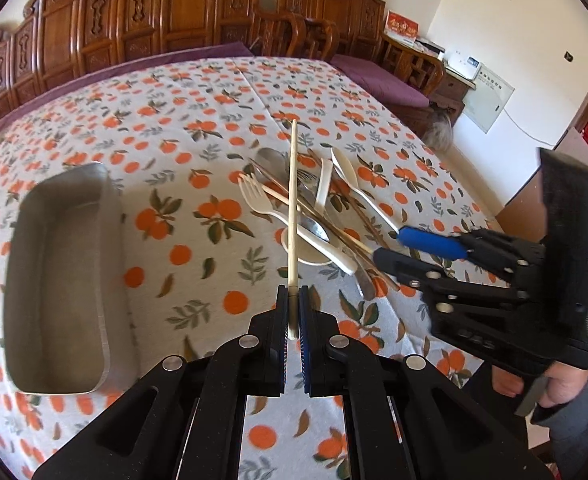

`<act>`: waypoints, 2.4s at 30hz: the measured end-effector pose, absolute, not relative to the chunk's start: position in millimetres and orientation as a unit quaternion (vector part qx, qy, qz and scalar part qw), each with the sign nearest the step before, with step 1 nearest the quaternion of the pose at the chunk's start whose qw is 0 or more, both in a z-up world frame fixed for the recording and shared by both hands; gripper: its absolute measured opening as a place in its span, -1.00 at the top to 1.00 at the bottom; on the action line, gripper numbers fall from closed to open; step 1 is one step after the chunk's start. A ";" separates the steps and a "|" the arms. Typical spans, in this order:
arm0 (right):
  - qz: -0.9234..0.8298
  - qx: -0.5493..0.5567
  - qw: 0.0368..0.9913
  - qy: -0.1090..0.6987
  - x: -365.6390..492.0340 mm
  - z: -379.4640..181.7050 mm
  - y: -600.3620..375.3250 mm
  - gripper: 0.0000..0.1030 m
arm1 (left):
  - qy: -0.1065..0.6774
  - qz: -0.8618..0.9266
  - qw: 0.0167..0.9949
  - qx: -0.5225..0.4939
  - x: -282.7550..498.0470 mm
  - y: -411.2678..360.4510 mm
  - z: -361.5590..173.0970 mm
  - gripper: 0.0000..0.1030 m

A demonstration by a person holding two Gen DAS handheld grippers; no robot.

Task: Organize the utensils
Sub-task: 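Carry the chopstick into the grey tray and open the left tool while the right tool carries the fork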

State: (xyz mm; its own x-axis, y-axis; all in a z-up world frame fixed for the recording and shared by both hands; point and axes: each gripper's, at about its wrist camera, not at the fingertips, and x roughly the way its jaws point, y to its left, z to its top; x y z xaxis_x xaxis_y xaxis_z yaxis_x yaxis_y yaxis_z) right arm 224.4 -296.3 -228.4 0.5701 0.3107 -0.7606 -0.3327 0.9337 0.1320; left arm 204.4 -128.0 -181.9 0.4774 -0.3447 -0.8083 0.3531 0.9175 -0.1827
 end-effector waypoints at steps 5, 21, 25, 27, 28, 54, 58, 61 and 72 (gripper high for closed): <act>0.188 -0.006 0.878 0.440 234.8 -239.5 -277.4 0.45 | 0.459 -0.196 0.866 0.003 197.3 -110.2 -172.7 0.92; 0.184 0.003 0.856 0.483 256.1 -254.5 -267.8 0.71 | 0.454 -0.193 0.870 -0.006 188.9 -89.4 -166.3 0.92; 0.189 -0.004 0.856 0.481 251.8 -249.3 -262.3 0.72 | 0.451 -0.188 0.872 -0.005 187.5 -84.6 -164.5 0.92; 0.194 -0.005 0.860 0.472 248.4 -241.7 -260.7 0.72 | 0.450 -0.184 0.874 -0.006 186.6 -80.9 -162.9 0.92; 0.196 -0.005 0.862 0.468 246.4 -237.4 -259.2 0.72 | 0.450 -0.182 0.875 -0.006 186.6 -78.7 -162.4 0.92; 0.240 -0.031 0.885 0.399 222.9 -168.5 -210.3 0.72 | 0.465 -0.079 0.882 -0.019 198.0 31.3 -172.4 0.92; 0.245 -0.034 0.883 0.399 219.7 -168.3 -202.4 0.72 | 0.480 -0.071 0.874 -0.016 198.9 39.5 -182.9 0.92; 0.249 -0.035 0.882 0.400 218.1 -167.6 -197.3 0.72 | 0.488 -0.067 0.870 -0.018 200.0 42.7 -189.1 0.92; 0.262 -0.042 0.876 0.403 216.1 -166.7 -175.3 0.72 | 0.490 -0.063 0.869 -0.022 200.6 46.4 -186.2 0.46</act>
